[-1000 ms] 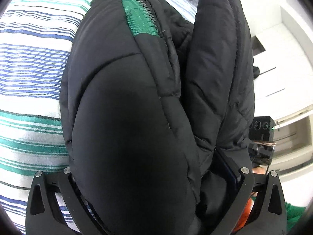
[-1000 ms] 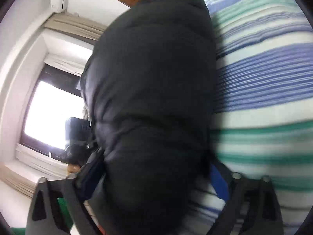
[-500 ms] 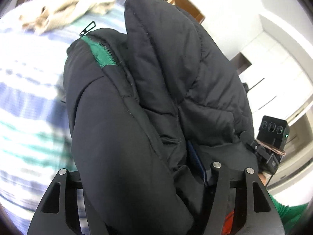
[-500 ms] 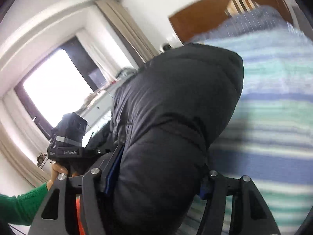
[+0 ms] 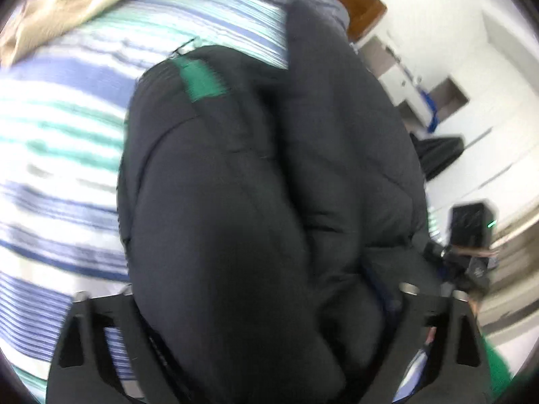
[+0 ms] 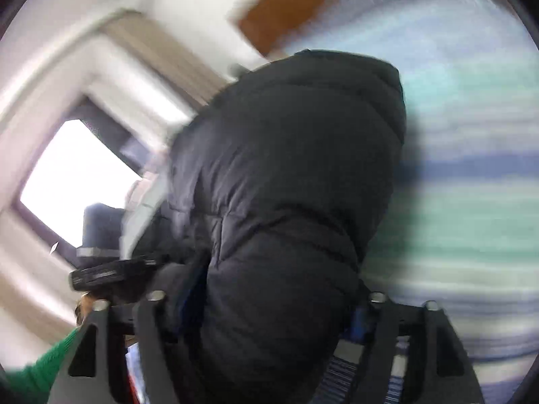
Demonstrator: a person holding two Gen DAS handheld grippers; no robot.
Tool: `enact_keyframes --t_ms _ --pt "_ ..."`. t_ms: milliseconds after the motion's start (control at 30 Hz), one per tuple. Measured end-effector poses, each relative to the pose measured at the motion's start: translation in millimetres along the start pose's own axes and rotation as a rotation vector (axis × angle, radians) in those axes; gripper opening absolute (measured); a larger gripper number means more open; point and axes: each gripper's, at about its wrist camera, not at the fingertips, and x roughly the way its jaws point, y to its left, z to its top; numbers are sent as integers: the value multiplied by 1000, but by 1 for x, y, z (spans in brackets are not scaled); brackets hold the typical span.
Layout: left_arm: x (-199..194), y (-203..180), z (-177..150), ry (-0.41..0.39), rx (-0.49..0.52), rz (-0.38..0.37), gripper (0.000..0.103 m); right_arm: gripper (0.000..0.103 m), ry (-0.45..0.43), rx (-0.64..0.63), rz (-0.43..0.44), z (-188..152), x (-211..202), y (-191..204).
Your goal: Fold large clothes
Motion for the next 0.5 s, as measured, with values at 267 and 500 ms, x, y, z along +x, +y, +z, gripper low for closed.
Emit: enact_keyframes --t_ms 267,500 --pt "-87 -46 -53 -216 199 249 102 100 -158 -146 -322 -53 -80 47" --pt "-126 -89 -96 -425 280 477 103 100 -246 -345 -607 -103 -118 116"
